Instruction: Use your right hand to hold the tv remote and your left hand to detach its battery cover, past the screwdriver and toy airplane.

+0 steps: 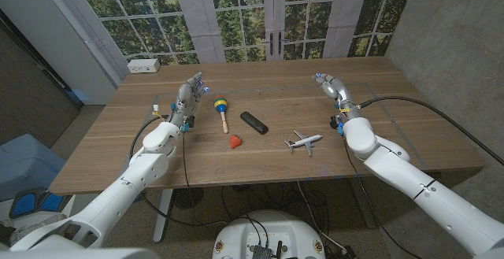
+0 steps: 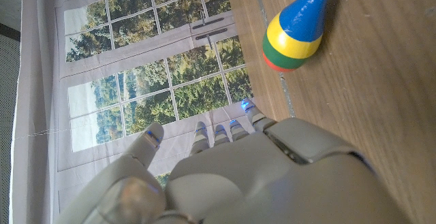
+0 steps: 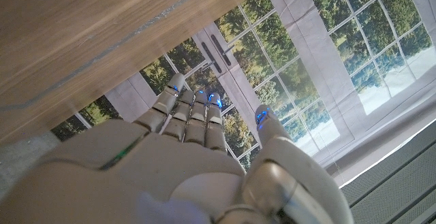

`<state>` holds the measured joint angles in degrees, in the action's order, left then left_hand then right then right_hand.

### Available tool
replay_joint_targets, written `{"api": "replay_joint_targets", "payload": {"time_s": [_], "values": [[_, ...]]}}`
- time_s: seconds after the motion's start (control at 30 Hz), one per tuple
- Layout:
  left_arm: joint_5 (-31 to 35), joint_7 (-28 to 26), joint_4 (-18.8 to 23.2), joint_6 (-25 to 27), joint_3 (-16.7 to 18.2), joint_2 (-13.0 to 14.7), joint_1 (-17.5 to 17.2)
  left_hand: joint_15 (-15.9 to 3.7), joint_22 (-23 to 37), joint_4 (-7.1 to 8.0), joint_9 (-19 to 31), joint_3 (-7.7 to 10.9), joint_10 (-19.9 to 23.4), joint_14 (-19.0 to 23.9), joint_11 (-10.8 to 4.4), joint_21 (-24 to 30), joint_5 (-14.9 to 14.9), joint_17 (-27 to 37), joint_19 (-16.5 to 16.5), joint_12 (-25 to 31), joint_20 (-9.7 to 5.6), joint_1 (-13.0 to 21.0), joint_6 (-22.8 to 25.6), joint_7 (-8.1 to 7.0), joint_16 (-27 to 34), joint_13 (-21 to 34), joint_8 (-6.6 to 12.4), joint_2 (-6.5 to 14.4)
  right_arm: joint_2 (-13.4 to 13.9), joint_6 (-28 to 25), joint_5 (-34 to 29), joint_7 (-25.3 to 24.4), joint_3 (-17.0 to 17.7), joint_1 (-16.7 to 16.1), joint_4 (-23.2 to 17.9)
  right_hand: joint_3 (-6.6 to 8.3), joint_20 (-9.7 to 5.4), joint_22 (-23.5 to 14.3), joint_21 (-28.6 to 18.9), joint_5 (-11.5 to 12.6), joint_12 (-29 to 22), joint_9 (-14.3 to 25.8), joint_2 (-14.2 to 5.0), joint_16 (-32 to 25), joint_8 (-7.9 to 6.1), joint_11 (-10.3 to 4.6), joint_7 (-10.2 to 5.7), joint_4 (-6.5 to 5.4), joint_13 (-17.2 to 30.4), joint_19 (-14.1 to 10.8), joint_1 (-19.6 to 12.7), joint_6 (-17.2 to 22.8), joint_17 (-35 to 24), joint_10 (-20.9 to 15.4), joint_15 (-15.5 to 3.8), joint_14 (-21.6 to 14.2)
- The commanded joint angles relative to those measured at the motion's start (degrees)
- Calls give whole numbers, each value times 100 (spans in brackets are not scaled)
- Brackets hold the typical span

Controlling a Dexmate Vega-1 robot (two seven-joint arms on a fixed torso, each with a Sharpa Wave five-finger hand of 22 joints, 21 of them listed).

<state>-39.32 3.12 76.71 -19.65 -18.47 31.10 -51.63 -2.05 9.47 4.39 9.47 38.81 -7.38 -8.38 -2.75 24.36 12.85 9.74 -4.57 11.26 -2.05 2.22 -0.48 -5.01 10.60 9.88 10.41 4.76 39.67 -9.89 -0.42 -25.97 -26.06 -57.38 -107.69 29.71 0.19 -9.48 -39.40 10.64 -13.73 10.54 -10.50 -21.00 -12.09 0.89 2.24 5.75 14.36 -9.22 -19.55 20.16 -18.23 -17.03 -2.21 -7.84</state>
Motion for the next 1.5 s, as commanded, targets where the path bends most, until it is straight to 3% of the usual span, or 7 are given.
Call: {"api": "replay_joint_targets", "payload": {"time_s": [0.03,0.23,1.07,1.5], "values": [[-5,56,-72,-22,-18,-31,42,-152,18,-36,31,12,24,14,-18,-24,-1,13,33,28,-243,48,41,-6,5,18,37,201,98,-554,-619,-23,-289,96,-382,43,23,-21,12,47,-44,30,0,-102,-23,0,-15,62,13,-108,-113,86,-38,-115,-29,-132],[-3,39,-90,-40,-18,-50,37,-139,20,-52,32,13,31,23,-8,-40,-6,14,54,24,-234,50,62,-13,3,19,35,203,141,-778,-877,101,-425,195,-482,91,129,-33,5,74,-38,34,-2,-199,-15,-43,-54,119,14,-243,-218,121,-83,-119,-54,-280],[-81,180,-355,3,-48,-128,177,-130,25,-110,35,14,61,50,-9,-96,-23,17,136,14,-157,50,109,-9,-5,21,19,204,20,-1230,-1602,765,-1059,820,-435,157,141,-48,33,117,-93,43,4,-331,-20,-115,-144,205,54,-358,-412,226,-185,-236,-141,-391],[-125,265,-401,-64,-10,-109,154,-130,27,-129,36,10,60,51,-16,-129,-31,20,153,5,-143,43,108,-4,-8,22,8,200,3,-1470,-2008,1071,-1334,976,-566,161,139,-52,50,126,-109,47,14,-375,-12,-138,-167,223,77,-383,-474,245,-233,-260,-158,-399]]}}
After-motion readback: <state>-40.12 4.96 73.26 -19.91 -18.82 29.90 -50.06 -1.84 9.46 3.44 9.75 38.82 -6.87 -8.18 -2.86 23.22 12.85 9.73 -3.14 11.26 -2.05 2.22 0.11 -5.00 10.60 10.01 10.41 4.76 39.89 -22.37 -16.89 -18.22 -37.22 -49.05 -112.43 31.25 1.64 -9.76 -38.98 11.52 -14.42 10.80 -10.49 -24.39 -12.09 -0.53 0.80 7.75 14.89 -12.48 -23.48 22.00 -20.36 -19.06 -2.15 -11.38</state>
